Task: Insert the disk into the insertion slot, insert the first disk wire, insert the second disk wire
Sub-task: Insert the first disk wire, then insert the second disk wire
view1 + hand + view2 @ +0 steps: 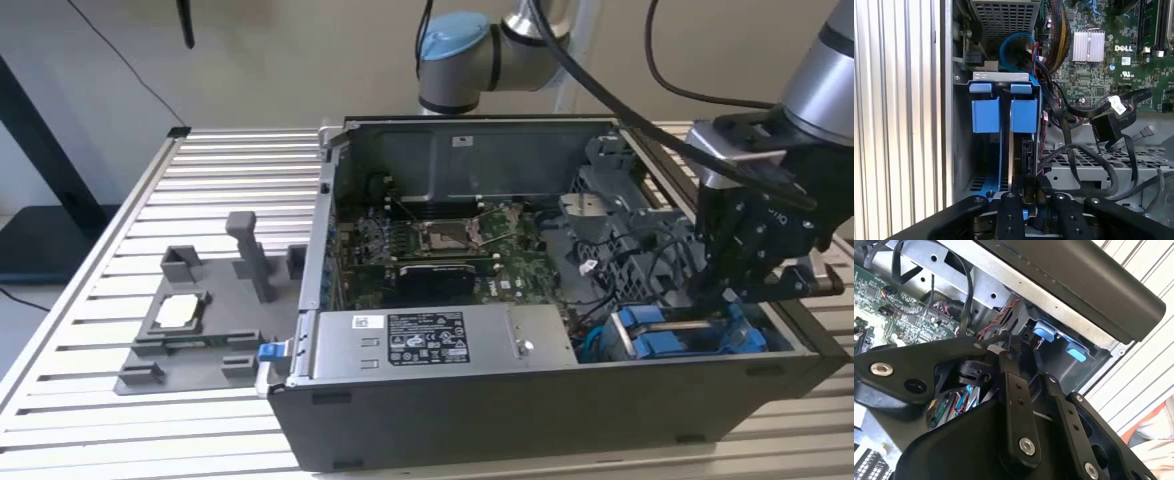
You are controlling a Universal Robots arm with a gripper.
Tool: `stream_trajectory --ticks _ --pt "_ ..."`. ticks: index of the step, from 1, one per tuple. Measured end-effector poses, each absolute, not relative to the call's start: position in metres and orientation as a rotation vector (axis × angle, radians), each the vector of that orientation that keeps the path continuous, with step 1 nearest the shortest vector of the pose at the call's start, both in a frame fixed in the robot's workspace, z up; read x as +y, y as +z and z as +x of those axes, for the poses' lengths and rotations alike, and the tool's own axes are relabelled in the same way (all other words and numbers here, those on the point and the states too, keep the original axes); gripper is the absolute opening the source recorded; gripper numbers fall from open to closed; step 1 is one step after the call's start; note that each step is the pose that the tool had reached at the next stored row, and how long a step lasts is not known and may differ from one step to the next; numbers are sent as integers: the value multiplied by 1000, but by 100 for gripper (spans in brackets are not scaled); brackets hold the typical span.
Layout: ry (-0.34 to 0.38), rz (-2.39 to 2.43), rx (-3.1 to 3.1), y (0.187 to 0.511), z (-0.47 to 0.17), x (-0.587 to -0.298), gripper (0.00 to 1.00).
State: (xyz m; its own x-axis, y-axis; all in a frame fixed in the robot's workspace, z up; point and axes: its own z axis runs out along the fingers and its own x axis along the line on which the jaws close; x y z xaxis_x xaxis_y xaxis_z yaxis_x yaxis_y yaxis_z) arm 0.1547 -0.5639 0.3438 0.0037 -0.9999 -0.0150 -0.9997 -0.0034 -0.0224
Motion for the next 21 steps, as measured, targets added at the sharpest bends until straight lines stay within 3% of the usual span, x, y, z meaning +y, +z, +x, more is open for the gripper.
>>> stream_trajectory --ticks 7,21 --pt "-16 -2203 2195 365 154 -563 27" --pt "-31 -2194 2186 367 152 -561 27"
